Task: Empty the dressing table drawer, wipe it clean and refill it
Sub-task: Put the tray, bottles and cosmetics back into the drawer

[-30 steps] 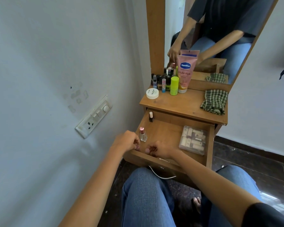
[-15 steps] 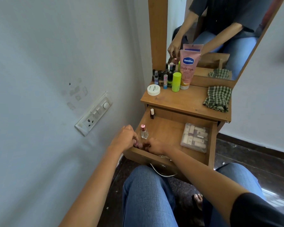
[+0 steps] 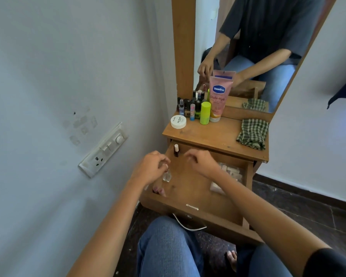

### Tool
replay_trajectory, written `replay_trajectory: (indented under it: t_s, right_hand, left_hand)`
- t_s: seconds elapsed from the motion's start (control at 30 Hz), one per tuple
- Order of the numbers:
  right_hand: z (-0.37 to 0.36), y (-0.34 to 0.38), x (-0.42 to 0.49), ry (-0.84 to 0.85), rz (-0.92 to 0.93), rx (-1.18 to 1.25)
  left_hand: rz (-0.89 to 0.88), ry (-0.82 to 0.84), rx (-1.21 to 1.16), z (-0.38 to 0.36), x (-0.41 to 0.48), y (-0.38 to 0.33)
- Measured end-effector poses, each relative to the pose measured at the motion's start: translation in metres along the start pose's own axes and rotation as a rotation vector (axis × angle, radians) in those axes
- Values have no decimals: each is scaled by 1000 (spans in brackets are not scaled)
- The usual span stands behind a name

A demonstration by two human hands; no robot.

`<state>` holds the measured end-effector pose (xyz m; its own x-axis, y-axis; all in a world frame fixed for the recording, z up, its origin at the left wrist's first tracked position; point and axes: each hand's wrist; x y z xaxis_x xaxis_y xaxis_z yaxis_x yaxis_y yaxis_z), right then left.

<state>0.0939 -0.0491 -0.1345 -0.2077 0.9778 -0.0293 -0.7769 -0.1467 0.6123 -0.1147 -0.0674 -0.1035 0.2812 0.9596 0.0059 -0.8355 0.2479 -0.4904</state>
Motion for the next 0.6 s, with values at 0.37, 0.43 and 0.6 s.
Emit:
replay_trajectory:
  t_s: [0.37, 0.43, 0.6]
  right_hand:
    - [77, 12, 91, -272, 52, -366]
    - [78, 14, 104, -251, 32, -431]
    - [75, 11, 127, -216, -45, -572]
  left_hand:
    - [54, -264, -324, 4, 106, -41]
    - [80, -278, -337, 2, 123, -40]
    - [80, -301, -360, -5, 148, -35]
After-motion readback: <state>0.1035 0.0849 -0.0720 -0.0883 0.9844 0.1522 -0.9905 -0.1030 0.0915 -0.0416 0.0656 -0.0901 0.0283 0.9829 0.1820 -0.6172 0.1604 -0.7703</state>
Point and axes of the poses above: each hand's wrist, its own x-axis towards the middle knuckle, its own z-axis out of the back of the hand, y = z × x, and after that the axes turned 2 degrees about -x, right-handed
